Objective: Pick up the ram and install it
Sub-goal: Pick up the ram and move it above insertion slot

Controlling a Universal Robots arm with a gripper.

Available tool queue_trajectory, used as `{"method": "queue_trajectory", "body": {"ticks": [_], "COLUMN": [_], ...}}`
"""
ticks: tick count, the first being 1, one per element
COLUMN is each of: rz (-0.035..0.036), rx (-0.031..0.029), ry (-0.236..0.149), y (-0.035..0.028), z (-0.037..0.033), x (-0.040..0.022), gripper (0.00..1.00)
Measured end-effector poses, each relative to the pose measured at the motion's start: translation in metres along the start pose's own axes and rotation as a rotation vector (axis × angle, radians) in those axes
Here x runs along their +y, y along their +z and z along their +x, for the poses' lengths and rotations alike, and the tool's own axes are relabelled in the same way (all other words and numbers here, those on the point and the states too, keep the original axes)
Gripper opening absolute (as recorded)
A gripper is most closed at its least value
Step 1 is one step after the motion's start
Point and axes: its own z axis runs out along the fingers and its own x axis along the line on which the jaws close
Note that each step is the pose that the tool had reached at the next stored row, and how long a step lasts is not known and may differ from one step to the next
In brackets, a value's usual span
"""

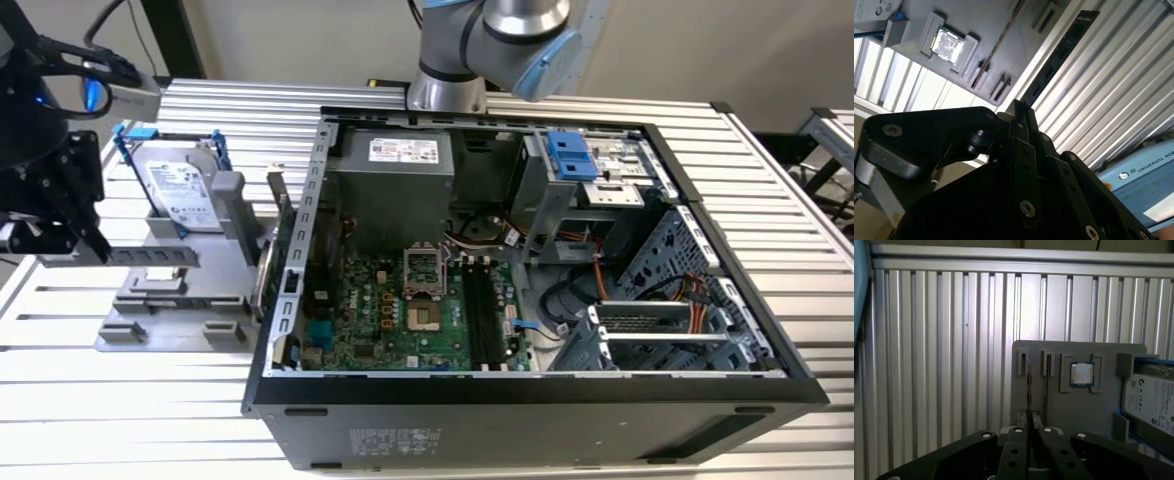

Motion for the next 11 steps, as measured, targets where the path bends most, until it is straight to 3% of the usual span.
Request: {"method": "queue_trajectory", "body": {"ticks": [11], "rz": [0.0], "rx": [0.0], "ry": [0.0], "y": [-0.0125], "z": [-0.0001], "x": [0.0002], "gripper": [0.0]}}
